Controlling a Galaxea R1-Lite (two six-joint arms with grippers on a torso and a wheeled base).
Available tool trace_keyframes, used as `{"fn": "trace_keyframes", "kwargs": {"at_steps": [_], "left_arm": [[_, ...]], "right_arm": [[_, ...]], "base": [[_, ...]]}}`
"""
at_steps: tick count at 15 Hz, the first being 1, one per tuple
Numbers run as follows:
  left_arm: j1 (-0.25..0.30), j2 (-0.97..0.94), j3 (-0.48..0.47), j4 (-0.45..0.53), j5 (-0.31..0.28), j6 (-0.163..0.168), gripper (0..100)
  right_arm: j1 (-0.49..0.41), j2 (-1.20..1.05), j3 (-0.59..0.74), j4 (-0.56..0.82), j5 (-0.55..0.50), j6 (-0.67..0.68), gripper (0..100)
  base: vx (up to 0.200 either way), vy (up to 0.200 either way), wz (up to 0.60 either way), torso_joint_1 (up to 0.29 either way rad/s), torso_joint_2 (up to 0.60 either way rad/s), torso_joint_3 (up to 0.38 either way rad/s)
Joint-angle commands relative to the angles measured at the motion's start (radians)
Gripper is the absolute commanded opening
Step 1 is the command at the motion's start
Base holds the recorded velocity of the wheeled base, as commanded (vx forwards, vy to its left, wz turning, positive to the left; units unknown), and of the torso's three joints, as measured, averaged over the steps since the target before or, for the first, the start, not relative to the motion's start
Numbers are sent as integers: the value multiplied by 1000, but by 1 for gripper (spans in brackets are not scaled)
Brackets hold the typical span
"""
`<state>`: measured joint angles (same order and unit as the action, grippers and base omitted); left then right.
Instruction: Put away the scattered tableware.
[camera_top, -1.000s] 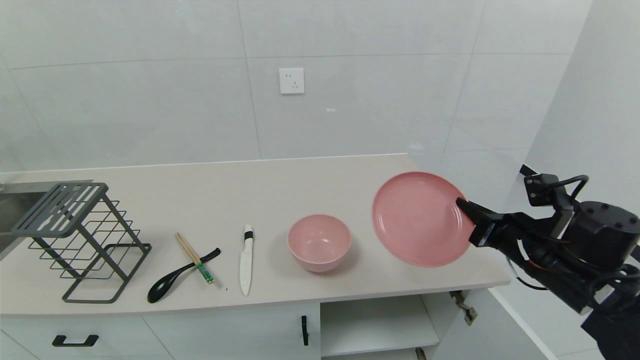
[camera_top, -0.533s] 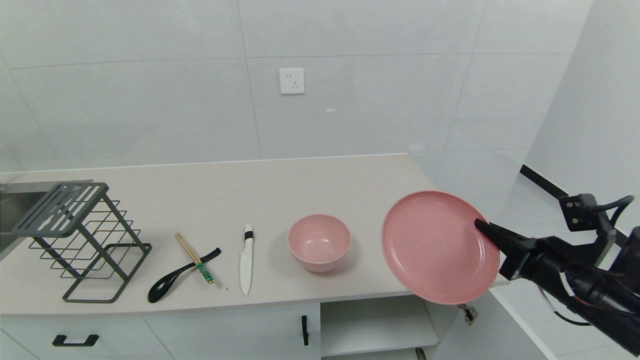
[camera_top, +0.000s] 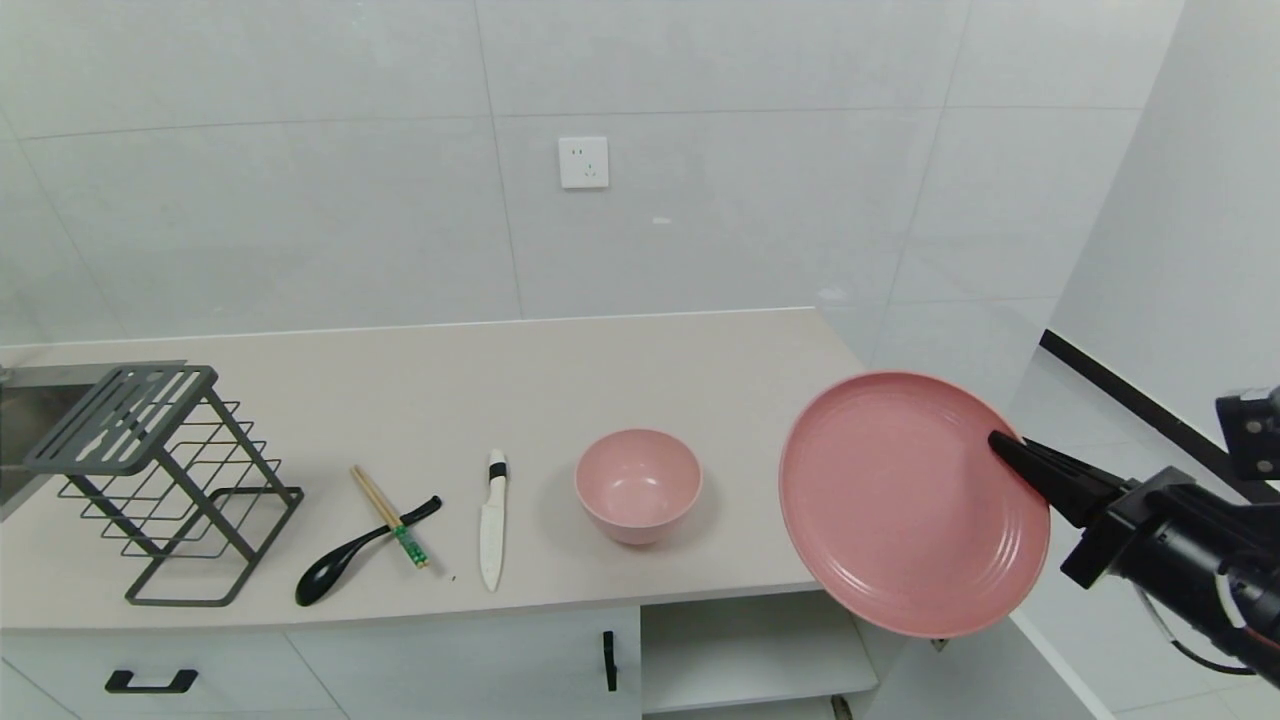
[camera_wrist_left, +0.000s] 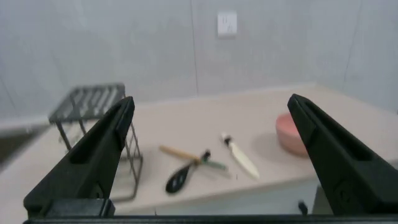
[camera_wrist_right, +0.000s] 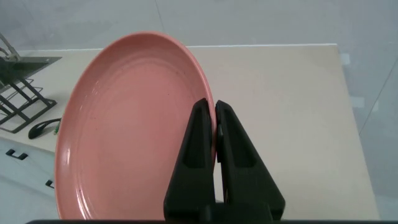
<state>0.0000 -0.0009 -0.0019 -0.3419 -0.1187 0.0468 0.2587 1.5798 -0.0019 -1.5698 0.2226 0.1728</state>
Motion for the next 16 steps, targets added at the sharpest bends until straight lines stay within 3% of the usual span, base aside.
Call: {"fn": "trace_keyframes", "kwargs": {"at_steps": [1, 2, 3, 4, 5, 6, 8, 10, 12, 15, 16], "left_arm": [[-3, 9, -38, 9, -19, -10, 100], [-9, 39, -92, 75, -44, -28, 100], [-21, 113, -185, 261, -102, -61, 100], [-35, 174, -233, 359, -173, -73, 100], [-38, 197, -242, 376, -193, -74, 100], [-54, 309, -270, 366, -252, -74, 100], [-74, 470, -309, 285, -279, -74, 100], [-86, 708, -343, 126, -279, -96, 100], [-87, 911, -339, -32, -279, -120, 100], [-89, 1115, -311, -164, -279, -119, 100], [-104, 1184, -294, -249, -279, -117, 100]], "right_arm": [[2, -21, 0, -1, 0, -1, 0], [1, -21, 0, 2, 0, -1, 0], [-1, -23, 0, 16, 0, -1, 0], [-1, -24, 0, 16, 0, -1, 0], [-1, -24, 0, 14, 0, -1, 0], [4, -24, 0, 16, 0, -1, 0], [-1, -26, 0, 16, 0, -1, 0], [-3, -44, 0, 17, 0, -1, 0], [-3, -61, 0, 17, 0, -1, 0], [-3, -83, 0, 19, 0, -21, 0], [-3, -98, 0, 19, 0, -30, 0]], "base": [[0, 0, 0, 0, 0, 0], [0, 0, 0, 0, 0, 0], [0, 0, 0, 0, 0, 0], [0, 0, 0, 0, 0, 0], [0, 0, 0, 0, 0, 0], [0, 0, 0, 0, 0, 0], [0, 0, 0, 0, 0, 0], [0, 0, 0, 0, 0, 0], [0, 0, 0, 0, 0, 0], [0, 0, 0, 0, 0, 0], [0, 0, 0, 0, 0, 0]]}}
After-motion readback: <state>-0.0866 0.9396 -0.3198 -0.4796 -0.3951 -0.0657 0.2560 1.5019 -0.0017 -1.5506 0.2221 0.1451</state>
